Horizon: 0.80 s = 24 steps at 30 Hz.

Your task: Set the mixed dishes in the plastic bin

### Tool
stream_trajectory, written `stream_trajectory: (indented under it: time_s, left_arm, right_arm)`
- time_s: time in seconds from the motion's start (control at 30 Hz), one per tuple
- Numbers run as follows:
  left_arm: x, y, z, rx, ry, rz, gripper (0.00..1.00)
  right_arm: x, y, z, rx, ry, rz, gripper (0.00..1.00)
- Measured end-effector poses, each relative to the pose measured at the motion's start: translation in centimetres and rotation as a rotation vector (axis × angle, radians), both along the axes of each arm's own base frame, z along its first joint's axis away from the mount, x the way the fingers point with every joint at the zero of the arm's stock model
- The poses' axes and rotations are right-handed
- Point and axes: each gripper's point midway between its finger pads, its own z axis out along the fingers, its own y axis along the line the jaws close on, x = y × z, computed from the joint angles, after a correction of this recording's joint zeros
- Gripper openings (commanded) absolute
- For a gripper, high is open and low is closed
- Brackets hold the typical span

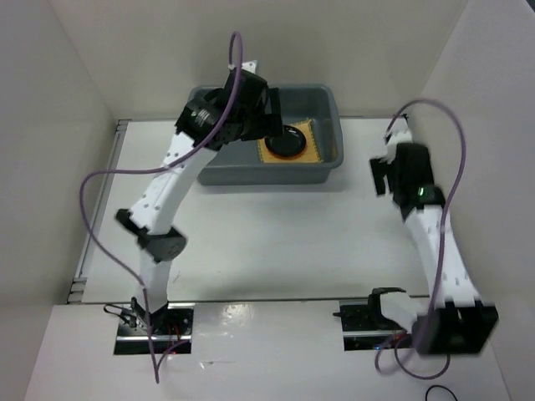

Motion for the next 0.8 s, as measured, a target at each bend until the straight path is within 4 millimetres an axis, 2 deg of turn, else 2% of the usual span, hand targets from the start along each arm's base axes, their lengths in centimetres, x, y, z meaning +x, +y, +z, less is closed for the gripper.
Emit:
stream_trajectory:
  time_s: [0.03,0.07,0.13,0.17,0.23,0.3,0.33,0.4,0.53,0.67,0.73,0.8]
  left_arm:
    - [-2.0,0.4,0.5,0.020,0.003,-0.003,1.00]
    - [-3.5,1.2,0.6,0.033,0.002,-0.001,1.00]
    - [-6.9,4.3,-0.2,0.025,0.002,0.012,1.00]
    - [-8.1,5.9,-0.9,-0.004,-0.003,0.030,1.00]
    - [-11.1,9.9,-4.1,-0.073,0.006,0.086,1.00]
    - [-13.7,13.6,-7.0,-0.112,0.024,0.155,1.00]
    - [-14.7,14.4,-8.1,-0.125,0.038,0.173,1.00]
    - [-16.5,15.1,-8.8,-0.161,0.044,0.172,1.00]
    - [-18.1,15.6,-9.2,-0.197,0.032,0.156,1.00]
    - [-19.0,15.5,-10.0,-0.221,0.057,0.145,1.00]
    - [-19.2,15.3,-10.4,-0.225,0.073,0.137,1.00]
    - [-19.5,15.2,-10.7,-0.229,0.089,0.134,1.00]
  right_arm:
    - [1.9,-1.5,1.0,0.017,0.023,-0.045,0.99]
    - [3.8,-3.8,1.9,0.031,0.037,-0.107,0.98]
    - [7.9,-8.7,1.5,0.059,0.074,-0.212,0.97]
    - [9.0,-10.9,0.0,0.064,0.111,-0.260,0.97]
    - [8.8,-13.4,-4.5,0.072,0.228,-0.321,0.98]
    - [7.1,-13.3,-8.9,0.065,0.368,-0.329,0.98]
    - [6.3,-12.7,-10.3,0.061,0.419,-0.317,0.98]
    - [5.2,-11.1,-12.0,0.052,0.487,-0.283,0.98]
    - [4.6,-9.3,-13.3,0.040,0.524,-0.237,0.98]
    - [4.3,-9.1,-13.9,0.040,0.533,-0.235,0.98]
    - [4.3,-9.1,-14.2,0.040,0.533,-0.234,0.95]
    - [4.5,-9.1,-14.4,0.040,0.532,-0.231,0.87]
